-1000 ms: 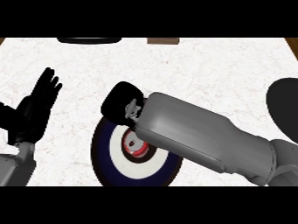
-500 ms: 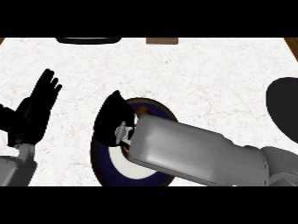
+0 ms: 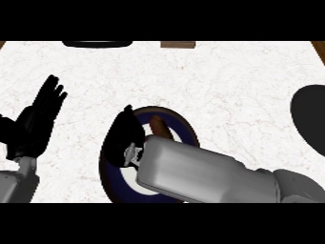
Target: Pick the sweet potato from the plate and place it in the pan
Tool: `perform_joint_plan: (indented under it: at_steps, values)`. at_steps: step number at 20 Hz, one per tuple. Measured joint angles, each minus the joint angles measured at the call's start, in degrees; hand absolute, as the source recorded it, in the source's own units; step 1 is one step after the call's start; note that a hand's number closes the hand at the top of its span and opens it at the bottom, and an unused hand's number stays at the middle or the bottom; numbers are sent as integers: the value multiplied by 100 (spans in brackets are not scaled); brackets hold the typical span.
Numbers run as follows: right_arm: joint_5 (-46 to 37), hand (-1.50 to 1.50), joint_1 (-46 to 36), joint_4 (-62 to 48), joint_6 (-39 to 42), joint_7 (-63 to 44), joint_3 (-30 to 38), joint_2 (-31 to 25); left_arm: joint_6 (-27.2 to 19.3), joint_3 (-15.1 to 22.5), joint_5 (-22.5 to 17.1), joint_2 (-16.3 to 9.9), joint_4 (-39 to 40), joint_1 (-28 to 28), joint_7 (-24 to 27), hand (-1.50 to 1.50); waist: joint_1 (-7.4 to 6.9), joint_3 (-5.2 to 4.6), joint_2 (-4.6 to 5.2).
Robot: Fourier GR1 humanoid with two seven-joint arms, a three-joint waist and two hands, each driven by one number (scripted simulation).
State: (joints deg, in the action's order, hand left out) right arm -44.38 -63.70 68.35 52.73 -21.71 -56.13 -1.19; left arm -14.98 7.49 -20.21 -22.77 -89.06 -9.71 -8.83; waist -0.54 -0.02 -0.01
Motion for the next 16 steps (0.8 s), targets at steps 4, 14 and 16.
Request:
perform_joint_plan:
  at_steps: [4, 14, 16]
  values:
    - [-217, -150, 106, -223, -122, -40, -103, 68, 35, -46, 91, 64, -67, 21, -48, 0, -15, 0, 3]
    - [-649, -150, 207, -905, -483, 414, -148, 93, 130, -164, 310, 275, 7, -101, -160, 0, -31, 0, 11]
    - [-730, -150, 235, -1049, -583, 514, -196, 101, 264, -285, 269, 245, 81, -108, -94, 0, -39, -1, 12]
